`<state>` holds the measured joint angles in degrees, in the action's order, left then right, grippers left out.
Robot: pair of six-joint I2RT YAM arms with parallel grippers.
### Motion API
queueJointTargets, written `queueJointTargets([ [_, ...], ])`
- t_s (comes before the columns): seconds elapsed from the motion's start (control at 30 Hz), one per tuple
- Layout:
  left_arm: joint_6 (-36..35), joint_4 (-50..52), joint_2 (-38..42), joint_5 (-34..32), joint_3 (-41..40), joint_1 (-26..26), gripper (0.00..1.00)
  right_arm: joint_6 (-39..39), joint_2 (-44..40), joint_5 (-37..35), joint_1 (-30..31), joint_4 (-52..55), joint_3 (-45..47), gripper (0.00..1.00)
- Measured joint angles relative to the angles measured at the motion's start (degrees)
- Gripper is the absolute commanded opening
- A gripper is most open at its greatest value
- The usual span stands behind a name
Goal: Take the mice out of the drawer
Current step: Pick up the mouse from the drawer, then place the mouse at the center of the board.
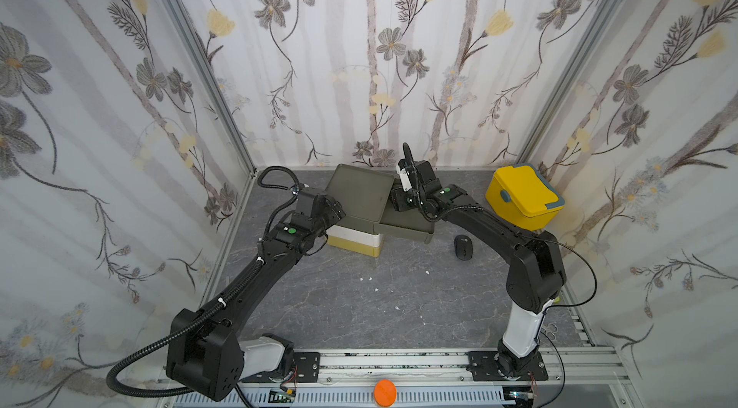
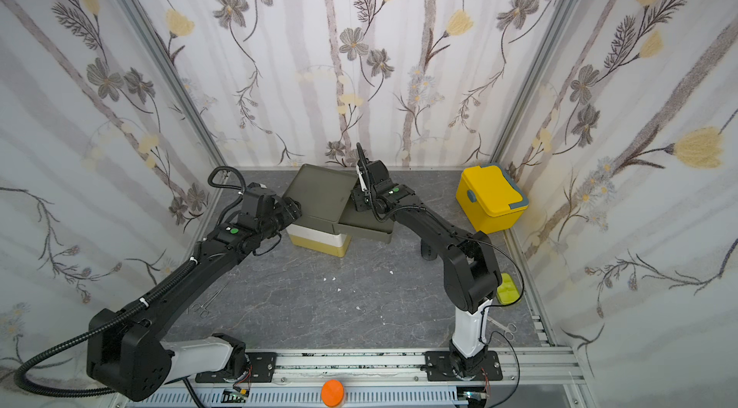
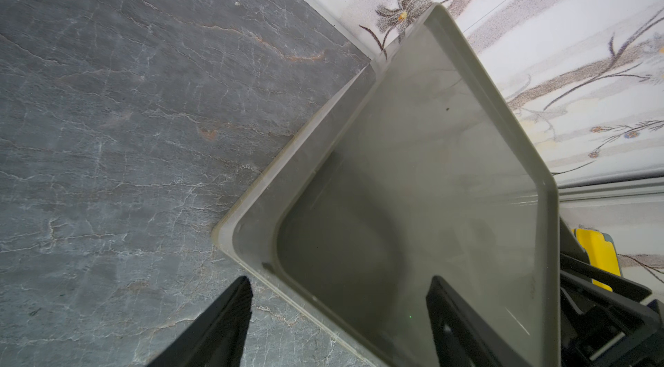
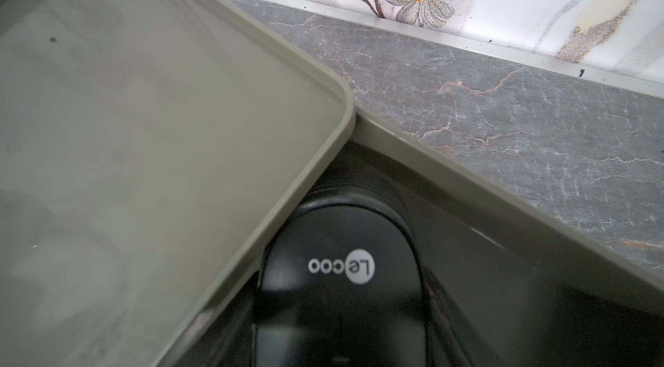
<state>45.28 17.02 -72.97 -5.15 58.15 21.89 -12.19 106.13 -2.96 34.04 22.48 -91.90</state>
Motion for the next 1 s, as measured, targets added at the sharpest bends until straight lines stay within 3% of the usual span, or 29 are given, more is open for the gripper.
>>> queueJointTargets([
  [0.47, -0.7, 0.9, 0.4, 2.6, 2.2, 0.0, 0.84, -1.9, -11.5, -0.4, -3.5, 3.9, 4.6, 0.59],
  [0.7, -1.9, 2.1, 2.8, 5.2, 4.1, 2.2, 0.87, -3.2, -22.0, -0.8, -10.2, 3.9, 14.0, 0.59],
  [1.0, -3.3, 4.0, 4.1, 5.5, 5.4, 6.3, 0.88, -3.4, -28.8, -3.0, -21.2, 4.1, 28.7, 0.58],
])
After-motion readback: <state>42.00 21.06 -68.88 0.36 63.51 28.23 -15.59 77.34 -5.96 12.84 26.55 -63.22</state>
